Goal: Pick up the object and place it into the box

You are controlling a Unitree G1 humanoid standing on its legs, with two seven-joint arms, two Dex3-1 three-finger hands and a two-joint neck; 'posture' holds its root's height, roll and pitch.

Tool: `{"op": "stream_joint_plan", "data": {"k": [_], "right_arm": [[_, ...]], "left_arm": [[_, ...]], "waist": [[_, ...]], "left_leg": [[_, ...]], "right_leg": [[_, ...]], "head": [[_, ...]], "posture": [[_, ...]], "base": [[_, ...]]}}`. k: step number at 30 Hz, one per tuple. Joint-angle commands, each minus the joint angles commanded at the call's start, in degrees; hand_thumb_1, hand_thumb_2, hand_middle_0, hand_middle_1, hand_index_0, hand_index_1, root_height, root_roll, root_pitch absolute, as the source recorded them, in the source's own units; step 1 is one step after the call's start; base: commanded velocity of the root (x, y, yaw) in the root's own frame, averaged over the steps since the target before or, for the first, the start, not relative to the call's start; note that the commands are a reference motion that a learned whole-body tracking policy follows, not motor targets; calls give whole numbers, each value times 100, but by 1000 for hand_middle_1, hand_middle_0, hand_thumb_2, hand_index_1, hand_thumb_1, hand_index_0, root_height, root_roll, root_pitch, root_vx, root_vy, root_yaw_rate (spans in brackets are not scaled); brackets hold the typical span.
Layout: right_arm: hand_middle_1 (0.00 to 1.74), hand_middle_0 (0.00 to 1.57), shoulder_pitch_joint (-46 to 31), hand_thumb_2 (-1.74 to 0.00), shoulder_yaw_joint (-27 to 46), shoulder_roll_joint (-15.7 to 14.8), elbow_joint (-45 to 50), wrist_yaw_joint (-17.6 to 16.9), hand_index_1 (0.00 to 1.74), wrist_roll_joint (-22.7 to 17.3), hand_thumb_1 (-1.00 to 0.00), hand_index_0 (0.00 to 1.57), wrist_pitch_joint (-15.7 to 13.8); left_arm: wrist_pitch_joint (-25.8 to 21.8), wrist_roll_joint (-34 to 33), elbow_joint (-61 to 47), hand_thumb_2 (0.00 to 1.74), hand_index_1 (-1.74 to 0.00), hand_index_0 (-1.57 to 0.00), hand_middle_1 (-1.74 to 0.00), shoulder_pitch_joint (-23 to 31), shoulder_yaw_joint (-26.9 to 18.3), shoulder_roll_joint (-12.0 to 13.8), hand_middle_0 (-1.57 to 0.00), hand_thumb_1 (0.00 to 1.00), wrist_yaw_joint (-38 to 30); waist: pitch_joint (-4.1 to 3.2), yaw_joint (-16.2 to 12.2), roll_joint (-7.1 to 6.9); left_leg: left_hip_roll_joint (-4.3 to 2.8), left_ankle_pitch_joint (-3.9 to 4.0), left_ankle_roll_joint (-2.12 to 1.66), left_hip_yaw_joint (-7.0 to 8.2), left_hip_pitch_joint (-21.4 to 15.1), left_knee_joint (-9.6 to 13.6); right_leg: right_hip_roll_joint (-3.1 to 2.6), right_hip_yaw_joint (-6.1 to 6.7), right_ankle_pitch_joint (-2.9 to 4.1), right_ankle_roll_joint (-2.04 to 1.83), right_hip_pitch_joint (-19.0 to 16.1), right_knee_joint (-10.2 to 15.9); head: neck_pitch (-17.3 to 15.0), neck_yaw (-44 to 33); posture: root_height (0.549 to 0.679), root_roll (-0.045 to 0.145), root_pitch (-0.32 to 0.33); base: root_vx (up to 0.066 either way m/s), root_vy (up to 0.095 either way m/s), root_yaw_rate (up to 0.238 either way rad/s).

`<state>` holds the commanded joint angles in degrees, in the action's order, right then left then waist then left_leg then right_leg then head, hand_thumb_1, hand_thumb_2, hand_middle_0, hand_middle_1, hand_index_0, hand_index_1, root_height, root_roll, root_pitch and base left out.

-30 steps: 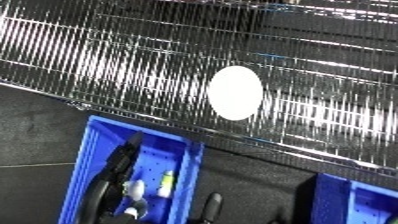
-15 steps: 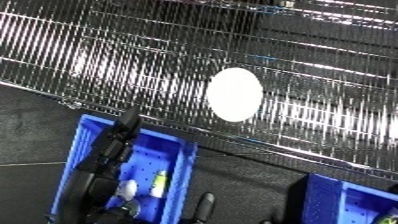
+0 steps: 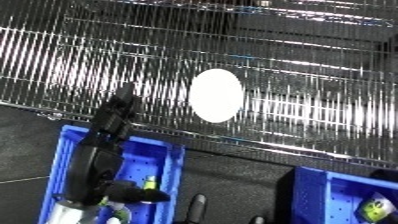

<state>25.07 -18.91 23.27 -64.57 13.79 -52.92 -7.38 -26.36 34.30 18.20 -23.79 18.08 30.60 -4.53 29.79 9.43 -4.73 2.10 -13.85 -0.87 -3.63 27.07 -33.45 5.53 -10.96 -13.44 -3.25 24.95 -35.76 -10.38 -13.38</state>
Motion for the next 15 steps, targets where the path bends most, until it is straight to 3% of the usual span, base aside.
{"op": "stream_joint_plan", "data": {"k": [15], "right_arm": [[0, 0, 119, 0, -225, 80, 406, 13, 0, 143, 0, 0, 97]], "left_arm": [[-249, -586, 761, 0, 0, 0, 0, -739, 23, -13, 0, 0, -470]], "waist": [[0, -326, -148]], "left_leg": [[-149, -84, -6, 173, 280, -252]], "right_leg": [[-143, 195, 29, -24, 361, -164]], "head": [[924, -457]], "posture": [[645, 12, 103]], "base": [[3, 30, -114]]}}
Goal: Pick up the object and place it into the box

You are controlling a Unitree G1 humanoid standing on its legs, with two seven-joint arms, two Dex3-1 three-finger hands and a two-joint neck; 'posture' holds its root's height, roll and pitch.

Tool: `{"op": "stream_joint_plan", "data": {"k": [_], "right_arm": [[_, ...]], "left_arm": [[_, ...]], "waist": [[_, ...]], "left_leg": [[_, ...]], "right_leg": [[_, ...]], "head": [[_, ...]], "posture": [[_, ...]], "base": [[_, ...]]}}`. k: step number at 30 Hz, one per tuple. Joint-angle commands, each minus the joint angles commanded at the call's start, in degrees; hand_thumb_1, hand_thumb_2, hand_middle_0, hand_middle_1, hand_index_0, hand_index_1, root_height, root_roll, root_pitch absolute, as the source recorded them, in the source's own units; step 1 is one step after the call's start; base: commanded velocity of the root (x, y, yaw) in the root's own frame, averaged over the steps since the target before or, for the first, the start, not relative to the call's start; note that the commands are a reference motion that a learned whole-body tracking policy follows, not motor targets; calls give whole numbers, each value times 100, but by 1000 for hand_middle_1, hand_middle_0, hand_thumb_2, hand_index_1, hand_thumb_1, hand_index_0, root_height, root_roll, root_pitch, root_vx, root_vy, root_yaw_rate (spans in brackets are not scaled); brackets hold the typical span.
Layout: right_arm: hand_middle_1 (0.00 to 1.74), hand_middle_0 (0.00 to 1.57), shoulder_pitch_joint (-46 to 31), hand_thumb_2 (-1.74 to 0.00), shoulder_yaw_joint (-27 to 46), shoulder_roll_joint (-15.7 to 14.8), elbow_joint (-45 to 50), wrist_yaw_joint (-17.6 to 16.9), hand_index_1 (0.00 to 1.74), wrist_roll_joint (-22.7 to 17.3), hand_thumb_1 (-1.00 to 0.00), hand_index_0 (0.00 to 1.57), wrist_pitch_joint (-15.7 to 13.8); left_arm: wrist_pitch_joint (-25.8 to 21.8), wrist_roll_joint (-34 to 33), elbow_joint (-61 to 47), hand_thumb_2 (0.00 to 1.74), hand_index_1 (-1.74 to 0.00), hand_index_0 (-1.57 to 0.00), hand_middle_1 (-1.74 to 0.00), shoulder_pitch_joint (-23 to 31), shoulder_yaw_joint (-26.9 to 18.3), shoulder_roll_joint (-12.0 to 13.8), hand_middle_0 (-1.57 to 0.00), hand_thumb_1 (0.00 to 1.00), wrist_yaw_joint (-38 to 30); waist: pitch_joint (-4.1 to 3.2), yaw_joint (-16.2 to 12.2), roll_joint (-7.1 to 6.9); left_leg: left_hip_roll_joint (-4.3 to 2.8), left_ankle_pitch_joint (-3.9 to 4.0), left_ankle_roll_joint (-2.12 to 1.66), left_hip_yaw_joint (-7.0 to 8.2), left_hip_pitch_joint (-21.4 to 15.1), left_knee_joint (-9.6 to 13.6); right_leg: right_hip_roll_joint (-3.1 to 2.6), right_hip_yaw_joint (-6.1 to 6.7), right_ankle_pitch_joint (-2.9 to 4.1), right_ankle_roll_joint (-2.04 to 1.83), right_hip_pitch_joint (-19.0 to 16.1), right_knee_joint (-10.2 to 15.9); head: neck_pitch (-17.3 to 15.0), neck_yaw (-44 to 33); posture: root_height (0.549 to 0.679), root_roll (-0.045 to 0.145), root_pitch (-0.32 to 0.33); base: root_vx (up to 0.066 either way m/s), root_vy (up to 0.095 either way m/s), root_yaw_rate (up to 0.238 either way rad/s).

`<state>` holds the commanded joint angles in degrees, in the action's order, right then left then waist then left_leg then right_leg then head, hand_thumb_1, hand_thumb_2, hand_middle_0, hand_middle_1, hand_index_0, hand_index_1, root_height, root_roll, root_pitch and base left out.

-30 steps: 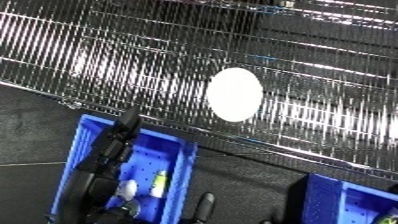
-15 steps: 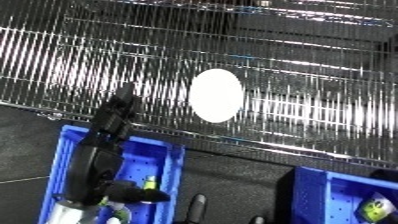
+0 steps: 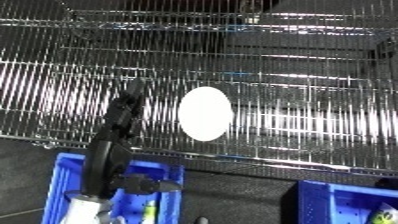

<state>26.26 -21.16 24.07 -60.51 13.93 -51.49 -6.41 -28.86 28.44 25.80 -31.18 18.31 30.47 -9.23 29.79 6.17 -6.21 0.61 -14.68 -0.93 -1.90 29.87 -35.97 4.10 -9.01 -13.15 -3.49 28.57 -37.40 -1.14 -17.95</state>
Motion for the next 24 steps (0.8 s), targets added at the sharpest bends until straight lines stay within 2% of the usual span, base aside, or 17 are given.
{"op": "stream_joint_plan", "data": {"k": [7, 17, 24], "right_arm": [[0, 0, 39, 0, -126, -67, 259, -118, 0, -93, 0, 0, -3], [0, 0, -38, 0, -188, -114, 601, -266, 0, -142, 0, 0, -14], [0, 0, -107, 0, -267, -107, 819, -333, 0, -185, 0, 0, -50]], "left_arm": [[84, -111, 210, 0, 0, 0, 0, -310, 45, -134, 0, 0, -314], [277, -274, 648, 0, 0, 0, 0, -657, 120, -357, 0, 0, -471], [376, -203, 961, 0, 0, 0, 0, -860, 133, -424, 0, 0, -569]], "waist": [[0, -115, -106], [0, -307, -252], [0, -418, -325]], "left_leg": [[-55, -32, 0, 26, 249, -111], [-121, -92, -6, 62, 397, -177], [-166, -137, -25, 92, 408, -217]], "right_leg": [[-56, 22, 41, -41, 242, -79], [-136, 82, 74, -93, 401, -92], [-158, 120, 80, -102, 405, -50]], "head": [[388, -61], [484, -240], [427, -346]], "posture": [[642, 2, 129], [641, -6, 152], [642, -6, 157]], "base": [[-3, 4, -58], [11, 3, -68], [22, 0, -51]]}}
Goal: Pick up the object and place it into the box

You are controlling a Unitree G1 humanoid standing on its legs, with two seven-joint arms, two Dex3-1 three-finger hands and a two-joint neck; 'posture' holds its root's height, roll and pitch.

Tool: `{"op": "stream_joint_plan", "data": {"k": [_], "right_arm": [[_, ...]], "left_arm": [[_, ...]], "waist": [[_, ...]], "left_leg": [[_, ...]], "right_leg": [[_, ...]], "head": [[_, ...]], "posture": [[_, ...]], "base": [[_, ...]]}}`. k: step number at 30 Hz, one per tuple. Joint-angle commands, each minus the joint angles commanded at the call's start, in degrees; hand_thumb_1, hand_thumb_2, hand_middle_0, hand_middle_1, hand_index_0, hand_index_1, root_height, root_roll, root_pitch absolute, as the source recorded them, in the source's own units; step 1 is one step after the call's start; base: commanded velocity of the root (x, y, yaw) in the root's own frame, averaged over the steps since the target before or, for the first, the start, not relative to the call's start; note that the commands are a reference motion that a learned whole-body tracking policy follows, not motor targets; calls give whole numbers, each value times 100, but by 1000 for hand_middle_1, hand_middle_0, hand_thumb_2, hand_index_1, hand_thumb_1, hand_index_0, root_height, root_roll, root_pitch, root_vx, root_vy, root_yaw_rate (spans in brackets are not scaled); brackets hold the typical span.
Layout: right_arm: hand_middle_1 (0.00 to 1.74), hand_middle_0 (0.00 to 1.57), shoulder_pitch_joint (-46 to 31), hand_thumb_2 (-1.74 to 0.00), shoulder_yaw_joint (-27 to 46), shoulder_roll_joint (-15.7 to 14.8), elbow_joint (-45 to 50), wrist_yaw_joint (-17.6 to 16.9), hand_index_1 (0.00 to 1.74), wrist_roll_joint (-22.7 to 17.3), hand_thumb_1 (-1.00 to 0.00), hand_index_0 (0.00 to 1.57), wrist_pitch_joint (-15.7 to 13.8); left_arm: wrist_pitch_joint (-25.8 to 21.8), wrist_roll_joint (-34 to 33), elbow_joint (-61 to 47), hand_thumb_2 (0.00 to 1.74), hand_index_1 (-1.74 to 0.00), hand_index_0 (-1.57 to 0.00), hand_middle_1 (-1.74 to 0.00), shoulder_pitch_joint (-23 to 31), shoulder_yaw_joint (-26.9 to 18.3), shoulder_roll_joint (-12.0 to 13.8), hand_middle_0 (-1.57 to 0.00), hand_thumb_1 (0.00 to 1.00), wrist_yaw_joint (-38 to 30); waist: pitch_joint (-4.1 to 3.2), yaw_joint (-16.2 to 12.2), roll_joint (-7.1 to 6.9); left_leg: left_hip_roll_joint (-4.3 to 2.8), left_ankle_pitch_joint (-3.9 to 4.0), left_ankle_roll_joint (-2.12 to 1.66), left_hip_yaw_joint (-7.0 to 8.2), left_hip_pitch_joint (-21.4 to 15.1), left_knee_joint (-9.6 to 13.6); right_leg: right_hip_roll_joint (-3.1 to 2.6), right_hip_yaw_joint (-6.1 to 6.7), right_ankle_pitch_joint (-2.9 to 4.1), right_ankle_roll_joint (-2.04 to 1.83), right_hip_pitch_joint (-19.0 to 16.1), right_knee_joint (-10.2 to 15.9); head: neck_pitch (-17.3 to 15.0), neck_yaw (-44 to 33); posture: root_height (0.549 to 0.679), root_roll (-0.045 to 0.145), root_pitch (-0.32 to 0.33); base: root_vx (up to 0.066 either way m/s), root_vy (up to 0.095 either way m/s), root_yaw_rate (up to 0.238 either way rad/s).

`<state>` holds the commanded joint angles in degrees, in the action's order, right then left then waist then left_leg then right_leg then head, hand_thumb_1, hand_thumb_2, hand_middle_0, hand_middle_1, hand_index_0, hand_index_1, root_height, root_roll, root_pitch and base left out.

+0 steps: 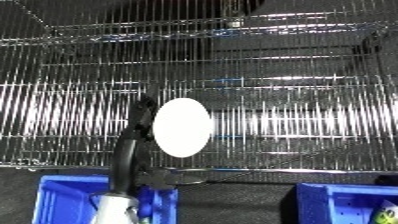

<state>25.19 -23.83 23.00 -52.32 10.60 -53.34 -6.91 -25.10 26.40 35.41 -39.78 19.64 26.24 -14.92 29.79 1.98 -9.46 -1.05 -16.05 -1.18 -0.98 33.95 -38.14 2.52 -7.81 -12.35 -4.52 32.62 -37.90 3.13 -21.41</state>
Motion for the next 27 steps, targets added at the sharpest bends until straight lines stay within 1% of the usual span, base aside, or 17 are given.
{"op": "stream_joint_plan", "data": {"k": [3, 8, 12, 17, 22, 24, 27], "right_arm": [[0, 0, -21, 0, -30, -20, 78, -31, 0, 14, 0, 0, -7], [0, 0, -14, 0, -113, -48, 145, -57, 0, 37, 0, 0, -36], [0, 0, -18, 0, -156, -48, 203, -63, 0, 39, 0, 0, -35], [0, 0, -46, 0, -201, -72, 271, -135, 0, 69, 0, 0, -37], [0, 0, -56, 0, -224, -101, 238, -142, 0, 82, 0, 0, -87], [0, 0, -67, 0, -221, -107, 248, -155, 0, 90, 0, 0, -98], [0, 0, -91, 0, -189, -112, 252, -184, 0, 106, 0, 0, -108]], "left_arm": [[54, 58, 137, 0, 0, 0, 0, -96, -10, -53, 0, 0, -41], [81, 268, 354, 435, -435, -393, -435, -290, -50, -94, -393, 250, -51], [83, 376, 480, 783, -783, -706, -783, -434, -100, -95, -706, 450, -94], [67, 415, 560, 1218, -1218, -1099, -1218, -528, -128, -72, -1099, 700, -59], [-2, 515, 619, 1653, -1653, -1492, -1653, -499, -167, -55, -1492, 950, 81], [-23, 655, 601, 1653, -1653, -1492, -1653, -434, -200, -45, -1492, 950, 150], [-79, 1070, 509, 1653, -1653, -1492, -1653, -253, -293, -71, -1492, 950, 342]], "waist": [[0, -43, -22], [0, -118, -52], [0, -168, -70], [0, -187, -52], [0, -159, -14], [0, -138, 10], [0, -90, 63]], "left_leg": [[-16, -12, -8, 16, -2, -6], [-49, -19, -23, 55, 3, -3], [-55, -22, -31, 74, -10, 13], [-39, -22, -33, 81, -22, 39], [-9, -20, -41, 69, -61, 64], [5, -18, -43, 59, -85, 77], [38, -14, -44, 37, -126, 105]], "right_leg": [[-6, 11, -1, -1, 1, 13], [-15, 34, -4, -1, 20, 30], [-21, 53, -11, 3, 23, 44], [-6, 56, -24, 7, 29, 53], [17, 44, -48, 22, -7, 66], [31, 33, -62, 31, -24, 63], [58, 12, -82, 47, -53, 67]], "head": [[39, -40], [12, -190], [0, -273], [22, -278], [-5, -263], [-2, -245], [-51, -200]], "posture": [[642, -6, 158], [642, -5, 162], [642, -4, 163], [642, -1, 166], [643, 2, 164], [643, 4, 162], [644, 8, 160]], "base": [[17, 5, -35], [3, 17, -36], [5, 14, -9], [0, 6, 25], [-4, -3, 41], [-7, -4, 67], [-15, -8, 102]]}}
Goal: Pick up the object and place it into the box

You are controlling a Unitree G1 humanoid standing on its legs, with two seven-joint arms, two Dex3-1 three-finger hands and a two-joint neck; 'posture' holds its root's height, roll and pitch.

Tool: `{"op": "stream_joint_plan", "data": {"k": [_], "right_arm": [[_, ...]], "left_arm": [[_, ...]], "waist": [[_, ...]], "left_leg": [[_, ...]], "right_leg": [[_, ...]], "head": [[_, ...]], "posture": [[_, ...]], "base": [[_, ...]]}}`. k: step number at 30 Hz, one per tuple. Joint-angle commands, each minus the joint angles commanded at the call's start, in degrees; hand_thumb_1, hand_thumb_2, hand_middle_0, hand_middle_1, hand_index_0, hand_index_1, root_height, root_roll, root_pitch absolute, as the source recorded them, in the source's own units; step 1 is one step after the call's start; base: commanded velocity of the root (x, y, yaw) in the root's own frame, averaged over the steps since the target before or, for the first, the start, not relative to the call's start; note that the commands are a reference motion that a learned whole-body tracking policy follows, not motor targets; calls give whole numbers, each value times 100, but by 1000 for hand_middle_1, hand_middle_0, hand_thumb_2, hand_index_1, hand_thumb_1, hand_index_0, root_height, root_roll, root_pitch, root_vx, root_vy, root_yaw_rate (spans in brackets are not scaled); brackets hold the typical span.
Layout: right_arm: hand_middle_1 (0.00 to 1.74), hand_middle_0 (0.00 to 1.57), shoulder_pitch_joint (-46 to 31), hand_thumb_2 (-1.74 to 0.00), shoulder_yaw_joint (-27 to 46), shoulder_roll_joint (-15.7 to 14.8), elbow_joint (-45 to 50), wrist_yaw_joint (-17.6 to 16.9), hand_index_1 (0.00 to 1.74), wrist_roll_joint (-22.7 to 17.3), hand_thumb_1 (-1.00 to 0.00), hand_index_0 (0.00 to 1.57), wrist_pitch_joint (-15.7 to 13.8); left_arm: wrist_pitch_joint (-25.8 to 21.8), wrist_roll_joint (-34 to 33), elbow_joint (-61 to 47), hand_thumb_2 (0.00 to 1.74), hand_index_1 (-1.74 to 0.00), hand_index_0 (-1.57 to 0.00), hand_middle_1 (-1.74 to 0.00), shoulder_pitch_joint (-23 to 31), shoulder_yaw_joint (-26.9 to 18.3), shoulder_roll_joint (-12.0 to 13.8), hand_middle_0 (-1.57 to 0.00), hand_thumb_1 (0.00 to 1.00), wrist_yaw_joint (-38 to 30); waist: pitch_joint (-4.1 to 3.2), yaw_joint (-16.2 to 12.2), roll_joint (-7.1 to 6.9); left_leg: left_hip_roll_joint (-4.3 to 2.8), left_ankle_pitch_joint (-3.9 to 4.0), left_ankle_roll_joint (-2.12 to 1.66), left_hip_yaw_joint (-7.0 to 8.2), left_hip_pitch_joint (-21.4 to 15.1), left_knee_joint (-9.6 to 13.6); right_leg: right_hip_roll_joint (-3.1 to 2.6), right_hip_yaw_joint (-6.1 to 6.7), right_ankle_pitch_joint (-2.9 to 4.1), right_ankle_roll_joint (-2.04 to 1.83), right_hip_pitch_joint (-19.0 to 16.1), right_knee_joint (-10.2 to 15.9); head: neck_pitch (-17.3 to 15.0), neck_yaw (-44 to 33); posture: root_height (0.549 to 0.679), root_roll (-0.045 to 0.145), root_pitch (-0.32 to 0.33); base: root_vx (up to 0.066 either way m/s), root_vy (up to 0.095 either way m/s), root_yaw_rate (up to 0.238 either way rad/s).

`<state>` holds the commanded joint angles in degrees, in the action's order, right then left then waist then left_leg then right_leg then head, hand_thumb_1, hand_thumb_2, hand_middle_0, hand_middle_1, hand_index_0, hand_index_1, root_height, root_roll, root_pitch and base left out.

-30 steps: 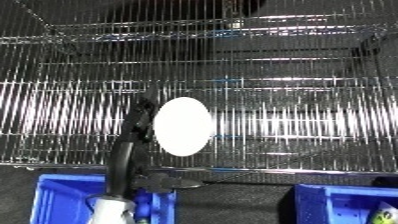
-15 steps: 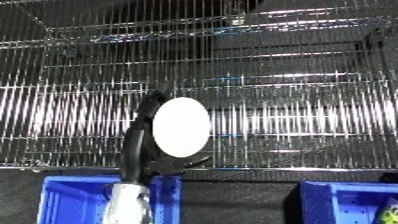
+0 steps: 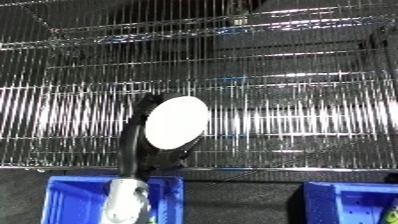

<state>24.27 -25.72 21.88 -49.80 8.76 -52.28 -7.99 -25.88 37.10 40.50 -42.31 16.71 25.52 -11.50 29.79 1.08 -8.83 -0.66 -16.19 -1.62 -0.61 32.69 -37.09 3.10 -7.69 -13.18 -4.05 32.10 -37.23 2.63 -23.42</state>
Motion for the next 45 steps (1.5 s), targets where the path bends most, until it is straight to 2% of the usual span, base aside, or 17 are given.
{"op": "stream_joint_plan", "data": {"k": [6, 15, 18, 21, 23, 26, 30, 34, 39, 42, 45], "right_arm": [[0, 0, -148, 0, 118, -19, -2, -103, 0, 57, 0, 0, -48], [0, 0, -507, 0, 372, -5, -282, -217, 0, 79, 0, 0, -211], [0, 0, -611, 0, 472, -26, -503, -130, 0, -1, 0, 0, -329], [0, 0, -709, 0, 547, -20, -622, -65, 0, -101, 0, 0, -384], [0, 0, -784, 0, 603, -4, -685, -13, 0, -193, 0, 0, -418], [0, 0, -918, 0, 697, -11, -810, 96, 0, -320, 0, 0, -519], [0, 0, -1101, 0, 778, -144, -1023, 262, 0, -456, 0, 0, -694], [0, 0, -1130, 0, 765, -210, -1234, 335, 0, -521, 0, 0, -737], [0, 0, -1057, 0, 754, -185, -1531, 420, 0, -423, 0, 0, -626], [0, 0, -1033, 0, 707, -176, -1673, 476, 0, -375, 0, 0, -526], [0, 0, -1000, 0, 659, -171, -1797, 590, 0, -349, 0, 0, -498]], "left_arm": [[-293, 389, -507, 1653, -1653, -1492, -1653, 557, -245, -98, -1492, 950, 365], [-473, 627, -1776, 1653, -1653, -1492, -1653, 1505, -818, 92, -1492, 950, 357], [-628, 454, -2119, 1653, -1653, -1492, -1653, 1807, -986, 168, -1492, 950, 227], [-798, -56, -2386, 1653, -1653, -1492, -1653, 2058, -1086, 316, -1492, 950, 2], [-819, -369, -2527, 1653, -1653, -1492, -1653, 2242, -1129, 436, -1492, 950, -149], [-778, -419, -2553, 1653, -1653, -1492, -1653, 2541, -1212, 569, -1492, 950, -297], [-838, -263, -2161, 1653, -1653, -1492, -1653, 2868, -1392, 667, -1492, 950, -263], [-962, -536, -1523, 1653, -1653, -1492, -1653, 3079, -1420, 710, -1492, 950, -312], [-1062, -640, -479, 1653, -1653, -1492, -1653, 3212, -1425, 599, -1492, 950, -506], [-1032, -567, 143, 1392, -1392, -1256, -1392, 3112, -1477, 538, -1256, 800, -478], [-943, -381, 669, 1131, -1131, -1020, -1131, 2939, -1507, 517, -1020, 650, -331]], "waist": [[0, 167, 134], [0, 575, 287], [0, 726, 322], [0, 855, 334], [0, 947, 338], [0, 1088, 345], [0, 1250, 304], [0, 1333, 269], [0, 1360, 232], [0, 1332, 180], [0, 1278, 113]], "left_leg": [[88, 13, 7, -76, -87, 68], [234, 100, -1, -268, -228, 237], [294, 141, 4, -355, -284, 330], [344, 192, 0, -425, -338, 430], [365, 239, -9, -474, -368, 505], [390, 308, -20, -552, -418, 621], [394, 367, -30, -644, -484, 761], [387, 386, -41, -702, -522, 816], [339, 441, -66, -710, -611, 948], [294, 493, -91, -713, -665, 1049], [250, 565, -117, -707, -733, 1206]], "right_leg": [[69, -78, -59, 45, -77, -6], [204, -300, -184, 121, -274, -41], [232, -384, -223, 142, -353, -30], [248, -461, -250, 155, -444, 6], [268, -529, -263, 161, -512, 41], [314, -643, -272, 157, -620, 95], [356, -762, -301, 145, -735, 108], [339, -808, -327, 156, -805, 111], [311, -794, -342, 164, -908, 198], [293, -768, -320, 157, -966, 309], [266, -727, -244, 127, -1021, 512]], "head": [[-67, 315], [-496, 567], [-531, 533], [-561, 344], [-650, 7], [-773, -428], [-948, -567], [-1134, -798], [-1287, -1104], [-1350, -1313], [-1375, -1494]], "posture": [[645, 18, 156], [647, 28, 142], [647, 31, 138], [649, 32, 135], [650, 33, 133], [651, 36, 129], [652, 34, 124], [653, 34, 118], [653, 34, 112], [655, 34, 110], [657, 33, 113]], "base": [[-26, -10, 137], [-22, -40, 197], [-12, -46, 221], [-14, -46, 188], [-10, -60, 221], [3, -69, 263], [27, -89, 243], [15, -24, 128], [7, 20, 19], [9, 29, -31], [4, 18, -32]]}}
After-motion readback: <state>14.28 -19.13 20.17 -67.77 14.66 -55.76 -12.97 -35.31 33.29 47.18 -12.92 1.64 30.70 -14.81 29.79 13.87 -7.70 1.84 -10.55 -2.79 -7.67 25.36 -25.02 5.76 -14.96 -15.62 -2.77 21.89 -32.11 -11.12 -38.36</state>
